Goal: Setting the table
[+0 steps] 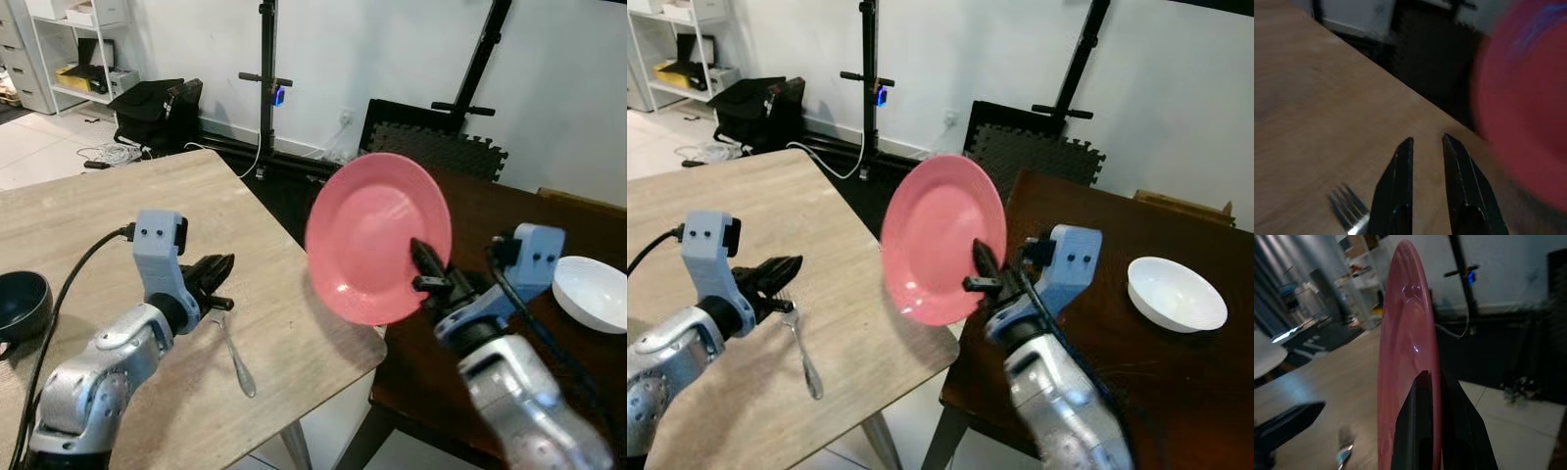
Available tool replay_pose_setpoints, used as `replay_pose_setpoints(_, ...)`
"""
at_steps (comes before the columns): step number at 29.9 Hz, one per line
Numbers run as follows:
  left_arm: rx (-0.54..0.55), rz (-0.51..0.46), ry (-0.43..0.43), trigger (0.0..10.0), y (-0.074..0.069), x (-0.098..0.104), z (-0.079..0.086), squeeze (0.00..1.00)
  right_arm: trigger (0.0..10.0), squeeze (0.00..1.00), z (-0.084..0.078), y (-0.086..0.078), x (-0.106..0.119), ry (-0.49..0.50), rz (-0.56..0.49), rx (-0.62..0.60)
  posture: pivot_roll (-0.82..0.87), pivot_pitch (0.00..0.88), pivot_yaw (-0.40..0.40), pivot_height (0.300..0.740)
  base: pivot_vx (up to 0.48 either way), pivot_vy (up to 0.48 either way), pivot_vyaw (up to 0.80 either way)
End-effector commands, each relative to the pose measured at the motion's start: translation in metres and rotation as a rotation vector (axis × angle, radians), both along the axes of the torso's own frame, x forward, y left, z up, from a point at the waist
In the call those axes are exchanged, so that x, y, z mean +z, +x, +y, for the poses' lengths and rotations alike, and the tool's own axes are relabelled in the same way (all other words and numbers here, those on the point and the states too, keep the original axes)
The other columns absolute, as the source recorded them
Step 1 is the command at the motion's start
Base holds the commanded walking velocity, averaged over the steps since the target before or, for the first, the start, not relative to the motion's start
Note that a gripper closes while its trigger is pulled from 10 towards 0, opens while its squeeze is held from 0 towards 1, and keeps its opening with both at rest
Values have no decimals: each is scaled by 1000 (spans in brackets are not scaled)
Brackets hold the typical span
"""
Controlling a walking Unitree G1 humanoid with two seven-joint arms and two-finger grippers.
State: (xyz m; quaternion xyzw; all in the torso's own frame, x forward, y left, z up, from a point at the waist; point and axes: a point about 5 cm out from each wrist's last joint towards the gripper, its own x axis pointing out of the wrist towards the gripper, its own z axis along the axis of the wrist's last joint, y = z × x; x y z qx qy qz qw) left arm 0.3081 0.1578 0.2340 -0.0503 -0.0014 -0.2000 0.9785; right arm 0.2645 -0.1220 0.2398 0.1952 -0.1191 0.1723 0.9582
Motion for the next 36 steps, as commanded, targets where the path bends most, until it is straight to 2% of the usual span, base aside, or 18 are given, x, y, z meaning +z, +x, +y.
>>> replay_pose_setpoints(1,14,37,39,10000,-5,-6,4,0,10000,0,-2,-8,3,2,-36,-6,77,103,1,740,0,0,0)
replay_pose_setpoints(3,-2,41,42,10000,-8,-6,6,0,10000,0,-4,-12,4,-36,-63,-25,73,100,6,740,0,0,0)
replay_pose_setpoints(5,-70,41,32,10000,-18,-3,9,0,10000,0,-6,-20,3,-93,-91,-57,69,96,11,740,0,0,0)
replay_pose_setpoints(8,-158,39,45,10000,-30,-3,11,0,10000,0,-10,-23,-2,-47,-57,-101,66,94,18,740,0,0,0)
replay_pose_setpoints(9,-158,39,45,10000,-30,-3,11,0,10000,0,-10,-23,-2,-47,-57,-101,66,94,18,740,0,0,0)
replay_pose_setpoints(12,-251,41,82,10000,-40,-6,15,0,10000,0,-11,-23,-3,66,-46,-90,67,91,21,740,0,0,0)
replay_pose_setpoints(16,-227,40,83,10000,-36,-4,20,0,10000,0,-14,-19,1,52,-69,-123,69,85,24,740,0,0,0)
replay_pose_setpoints(20,-275,31,157,10000,-41,-8,17,0,10000,0,-17,-17,3,17,-93,-148,69,80,23,740,0,0,0)
replay_pose_setpoints(24,-300,12,160,10000,-45,-5,19,0,10000,0,-17,-16,4,9,-101,-157,70,77,23,740,0,0,0)
replay_pose_setpoints(30,-280,9,158,10000,-43,-6,21,0,10000,0,-16,-15,2,1,-96,-152,74,71,23,740,0,0,0)
replay_pose_setpoints(34,-155,-6,147,10000,-32,-10,21,0,10000,0,-16,-12,0,-49,-97,-181,79,65,26,740,0,0,0)
replay_pose_setpoints(35,-79,-13,120,10000,-25,-11,23,0,10000,0,-16,-10,-2,-65,-96,-195,79,65,26,740,0,0,0)
replay_pose_setpoints(36,-79,-13,120,10000,-25,-11,23,0,10000,0,-16,-10,-2,-65,-96,-195,79,65,26,740,0,0,0)
